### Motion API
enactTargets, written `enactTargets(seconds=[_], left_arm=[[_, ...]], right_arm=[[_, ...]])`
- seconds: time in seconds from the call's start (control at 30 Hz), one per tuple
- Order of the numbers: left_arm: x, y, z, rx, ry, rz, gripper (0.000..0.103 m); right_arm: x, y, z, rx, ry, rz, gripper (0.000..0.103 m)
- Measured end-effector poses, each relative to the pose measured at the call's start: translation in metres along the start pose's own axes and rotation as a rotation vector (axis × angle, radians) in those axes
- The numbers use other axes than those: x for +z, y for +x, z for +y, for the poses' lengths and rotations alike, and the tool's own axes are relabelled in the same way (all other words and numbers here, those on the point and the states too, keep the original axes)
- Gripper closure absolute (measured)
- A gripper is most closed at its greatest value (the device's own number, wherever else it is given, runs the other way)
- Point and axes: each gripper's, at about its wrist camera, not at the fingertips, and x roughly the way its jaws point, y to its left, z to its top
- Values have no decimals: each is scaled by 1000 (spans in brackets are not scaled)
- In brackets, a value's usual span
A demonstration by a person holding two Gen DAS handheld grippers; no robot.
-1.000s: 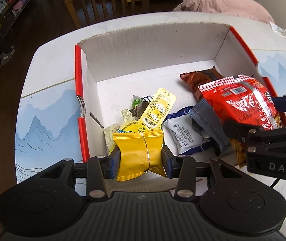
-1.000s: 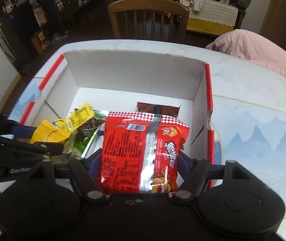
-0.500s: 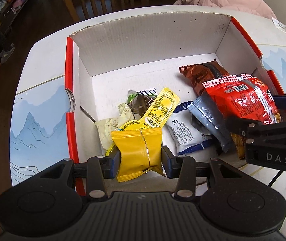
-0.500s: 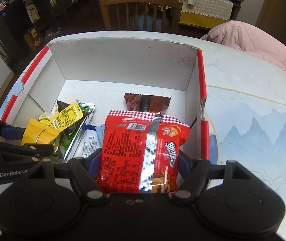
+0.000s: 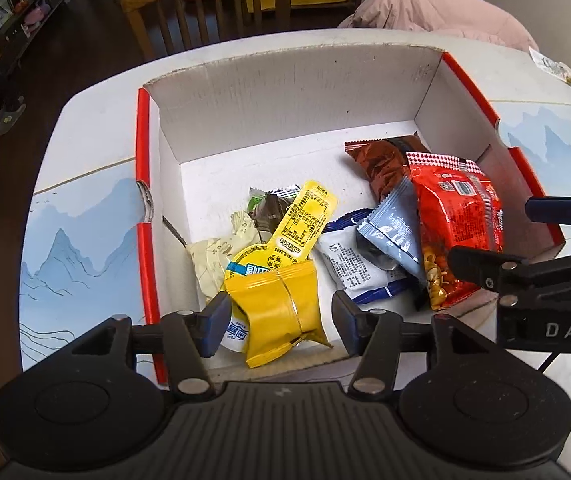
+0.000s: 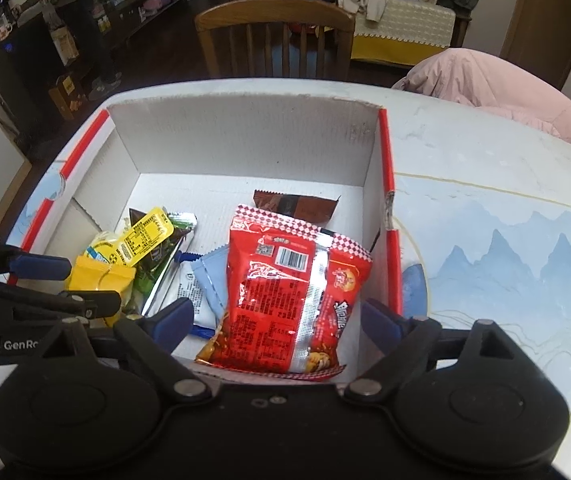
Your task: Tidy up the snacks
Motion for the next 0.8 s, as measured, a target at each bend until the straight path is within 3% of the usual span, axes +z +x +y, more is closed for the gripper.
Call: enactTargets(seconds=[0.4, 0.53, 0.8], left_arm=[[-15, -28, 6, -25, -11, -71, 40], [-20, -38, 10, -29, -21, -95, 32], [-33, -50, 9, -37, -10, -127, 31]], right_arm=[[-14, -30, 6, 27, 14, -54, 4], [-20, -40, 6, 51, 20, -72, 2], [-30, -55, 9, 60, 30, -101, 0]])
